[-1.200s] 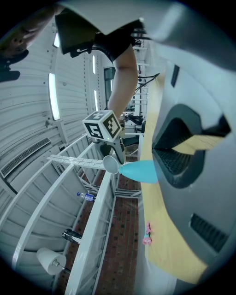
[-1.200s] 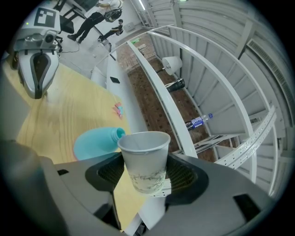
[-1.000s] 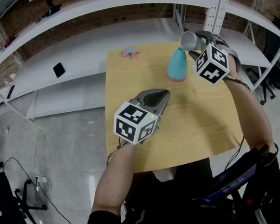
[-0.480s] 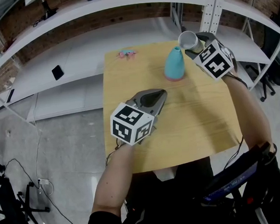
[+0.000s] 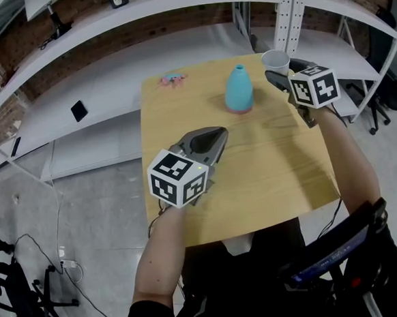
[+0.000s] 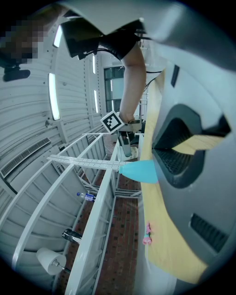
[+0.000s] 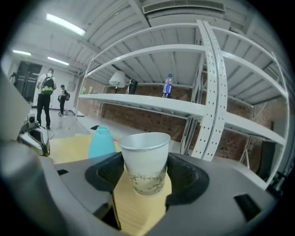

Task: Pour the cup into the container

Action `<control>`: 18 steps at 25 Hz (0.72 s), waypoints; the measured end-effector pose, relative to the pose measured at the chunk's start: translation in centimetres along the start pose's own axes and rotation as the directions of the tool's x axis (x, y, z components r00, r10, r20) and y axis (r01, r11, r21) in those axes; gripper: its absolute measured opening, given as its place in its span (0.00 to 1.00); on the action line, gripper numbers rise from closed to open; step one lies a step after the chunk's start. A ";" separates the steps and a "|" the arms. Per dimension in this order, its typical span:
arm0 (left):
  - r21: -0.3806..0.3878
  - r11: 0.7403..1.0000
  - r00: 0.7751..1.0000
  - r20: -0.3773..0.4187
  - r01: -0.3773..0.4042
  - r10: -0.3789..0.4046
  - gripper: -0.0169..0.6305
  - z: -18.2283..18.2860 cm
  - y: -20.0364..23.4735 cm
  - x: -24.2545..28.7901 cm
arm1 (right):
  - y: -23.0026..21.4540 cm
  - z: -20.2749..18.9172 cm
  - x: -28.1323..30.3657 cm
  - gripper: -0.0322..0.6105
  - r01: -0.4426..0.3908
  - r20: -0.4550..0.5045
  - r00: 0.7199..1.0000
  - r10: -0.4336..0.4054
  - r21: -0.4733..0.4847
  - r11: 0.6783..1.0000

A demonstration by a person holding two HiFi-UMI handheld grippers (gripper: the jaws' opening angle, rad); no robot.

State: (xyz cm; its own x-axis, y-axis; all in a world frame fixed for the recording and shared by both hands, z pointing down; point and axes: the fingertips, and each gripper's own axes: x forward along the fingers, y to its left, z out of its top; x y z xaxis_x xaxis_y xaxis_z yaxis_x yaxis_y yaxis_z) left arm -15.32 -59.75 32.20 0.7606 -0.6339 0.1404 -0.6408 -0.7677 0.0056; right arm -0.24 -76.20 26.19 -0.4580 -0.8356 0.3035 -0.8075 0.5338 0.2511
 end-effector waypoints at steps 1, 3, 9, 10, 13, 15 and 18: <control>0.000 1.000 1.000 0.000 -0.001 0.001 0.03 0.0 0.0 0.0 | -0.3 -0.5 -0.1 0.51 -0.003 0.005 1.000 0.003 0.036 0.999; 0.000 1.000 1.000 0.000 -0.001 0.001 0.03 0.0 0.0 0.0 | -0.8 -1.8 -0.2 0.51 -0.011 0.010 1.000 0.010 0.102 0.995; -0.002 1.000 1.000 -0.002 -0.002 0.002 0.03 0.1 0.1 0.0 | -2.0 -5.1 0.0 0.51 -0.015 -0.021 1.000 0.020 0.215 0.976; -0.002 1.000 1.000 -0.002 -0.003 0.003 0.03 0.1 0.1 0.0 | -2.0 -5.6 0.0 0.51 -0.016 -0.030 0.999 0.023 0.220 0.975; -0.001 1.000 1.000 -0.002 -0.003 0.003 0.03 0.0 0.0 0.0 | -1.9 -6.8 0.1 0.51 -0.016 -0.049 0.998 0.027 0.226 0.974; 0.000 1.000 1.000 -0.001 -0.003 0.003 0.03 0.0 0.0 0.0 | -1.8 -7.2 0.2 0.51 -0.019 -0.055 0.998 0.033 0.232 0.973; -0.001 1.000 1.000 -0.002 -0.003 0.003 0.03 0.0 -0.1 0.0 | -1.5 -7.8 0.3 0.51 -0.030 -0.057 0.997 0.045 0.248 0.968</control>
State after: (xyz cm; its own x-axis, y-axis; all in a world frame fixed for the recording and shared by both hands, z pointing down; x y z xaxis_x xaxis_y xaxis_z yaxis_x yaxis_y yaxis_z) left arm -15.25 -59.72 32.17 0.7584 -0.6361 0.1421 -0.6433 -0.7656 0.0061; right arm 3.76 -76.25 33.02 -0.4722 -0.8020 0.3660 -0.8604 0.5096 0.0066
